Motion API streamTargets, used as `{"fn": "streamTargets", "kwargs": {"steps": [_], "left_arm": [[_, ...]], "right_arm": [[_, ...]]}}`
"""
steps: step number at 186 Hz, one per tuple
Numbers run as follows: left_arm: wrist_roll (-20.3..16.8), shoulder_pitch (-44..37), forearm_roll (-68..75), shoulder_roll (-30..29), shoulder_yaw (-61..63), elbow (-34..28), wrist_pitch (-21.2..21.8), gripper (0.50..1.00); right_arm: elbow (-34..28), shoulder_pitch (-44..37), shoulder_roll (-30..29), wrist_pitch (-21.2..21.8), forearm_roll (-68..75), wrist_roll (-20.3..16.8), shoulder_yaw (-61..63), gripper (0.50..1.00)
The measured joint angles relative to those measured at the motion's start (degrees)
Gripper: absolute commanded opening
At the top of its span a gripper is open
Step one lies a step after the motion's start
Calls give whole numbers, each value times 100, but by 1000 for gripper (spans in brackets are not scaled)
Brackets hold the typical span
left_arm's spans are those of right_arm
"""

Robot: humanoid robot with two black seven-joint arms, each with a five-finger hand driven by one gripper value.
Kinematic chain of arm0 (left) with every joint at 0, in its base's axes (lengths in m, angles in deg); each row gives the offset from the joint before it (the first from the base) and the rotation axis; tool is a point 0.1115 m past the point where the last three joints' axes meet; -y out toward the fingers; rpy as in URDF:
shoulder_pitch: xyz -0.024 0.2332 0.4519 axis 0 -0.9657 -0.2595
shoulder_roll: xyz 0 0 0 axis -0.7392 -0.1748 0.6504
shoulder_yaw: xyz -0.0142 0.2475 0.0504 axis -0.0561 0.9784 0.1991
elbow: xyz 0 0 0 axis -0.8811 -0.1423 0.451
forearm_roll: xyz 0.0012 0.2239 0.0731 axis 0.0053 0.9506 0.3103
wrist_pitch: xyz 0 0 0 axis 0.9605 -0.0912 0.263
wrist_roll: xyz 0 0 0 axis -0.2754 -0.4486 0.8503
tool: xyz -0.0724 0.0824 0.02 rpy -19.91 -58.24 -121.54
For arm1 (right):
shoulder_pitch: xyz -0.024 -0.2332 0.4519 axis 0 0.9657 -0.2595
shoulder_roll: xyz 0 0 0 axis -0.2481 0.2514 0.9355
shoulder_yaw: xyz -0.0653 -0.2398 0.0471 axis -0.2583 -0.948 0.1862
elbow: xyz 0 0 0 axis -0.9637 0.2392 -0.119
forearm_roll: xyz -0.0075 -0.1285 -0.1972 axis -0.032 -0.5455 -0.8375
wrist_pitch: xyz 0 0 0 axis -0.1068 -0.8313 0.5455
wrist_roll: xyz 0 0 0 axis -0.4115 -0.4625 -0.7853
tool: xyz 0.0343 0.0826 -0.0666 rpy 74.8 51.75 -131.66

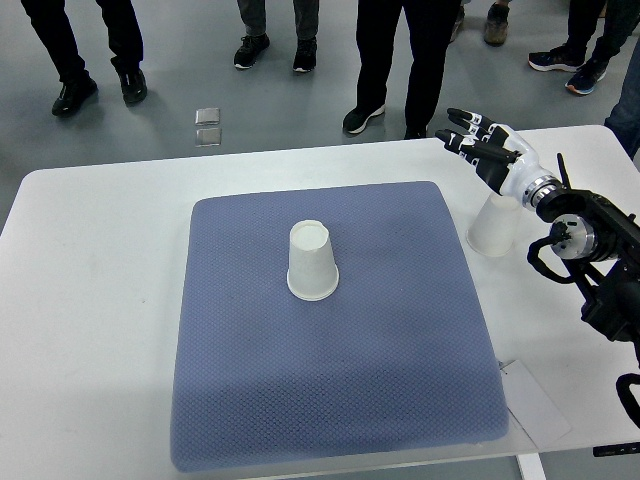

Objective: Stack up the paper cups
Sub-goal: 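Move the right hand toward the white paper cup beside the mat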

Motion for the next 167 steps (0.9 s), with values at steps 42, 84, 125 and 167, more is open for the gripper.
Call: {"fn": "streamTargets", "kwargs": {"steps": [42,84,125,167], "left_arm": [[5,0,-2,0,-26,-4,-183,1000],[5,0,-3,0,-4,-72,-194,1000],[2,0,-3,0,-3,-70,-194,1000],[2,0,0,0,-3,-72,-194,1000]], "right_arm": [[0,-13,-4,0,0,5,0,913],[0,-67,-3,0,0,5,0,913],[12,-91,66,13,0,0,0,911],[42,-95,84,20,0,-6,0,913]]}}
